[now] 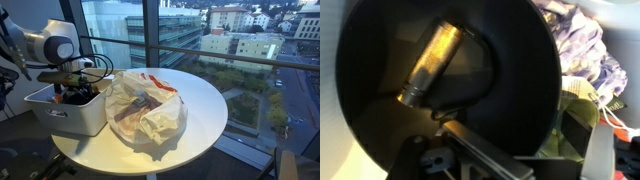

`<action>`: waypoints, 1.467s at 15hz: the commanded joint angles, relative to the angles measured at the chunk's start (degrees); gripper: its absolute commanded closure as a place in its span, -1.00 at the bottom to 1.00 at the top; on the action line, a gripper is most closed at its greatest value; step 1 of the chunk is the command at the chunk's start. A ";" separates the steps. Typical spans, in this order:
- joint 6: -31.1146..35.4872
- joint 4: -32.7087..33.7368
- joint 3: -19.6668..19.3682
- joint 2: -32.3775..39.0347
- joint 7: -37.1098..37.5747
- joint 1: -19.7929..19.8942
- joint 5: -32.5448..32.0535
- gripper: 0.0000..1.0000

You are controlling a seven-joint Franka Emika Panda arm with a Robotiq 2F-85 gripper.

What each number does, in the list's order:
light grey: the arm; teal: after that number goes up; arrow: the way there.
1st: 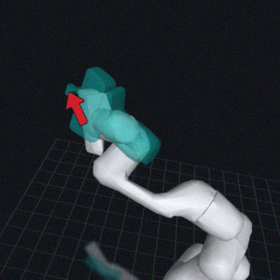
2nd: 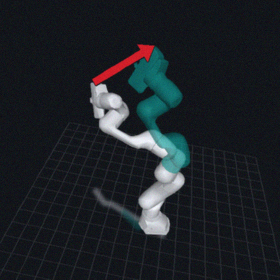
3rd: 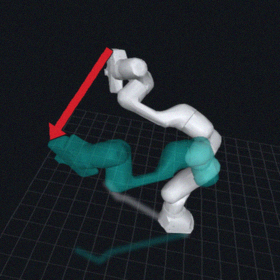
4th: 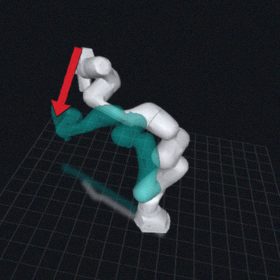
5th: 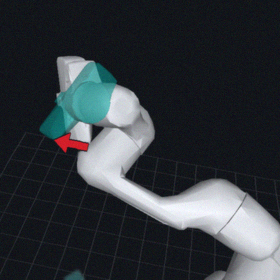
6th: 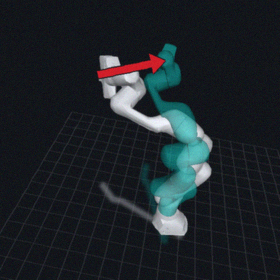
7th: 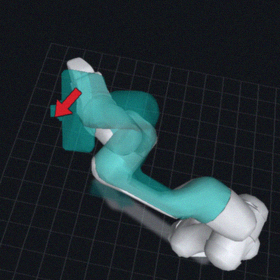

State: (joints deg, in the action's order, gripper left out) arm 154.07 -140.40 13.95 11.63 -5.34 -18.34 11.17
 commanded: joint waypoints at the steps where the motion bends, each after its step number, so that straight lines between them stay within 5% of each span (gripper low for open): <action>1: 3.16 1.35 0.60 2.52 2.71 0.53 -3.94 -0.31; 9: 3.90 1.45 -0.18 3.06 5.50 0.61 -9.14 0.85; 22: 2.83 6.17 0.53 -1.90 2.39 4.86 -7.06 0.85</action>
State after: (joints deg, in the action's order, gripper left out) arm 158.16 -135.83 14.31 12.36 -1.44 -14.90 4.46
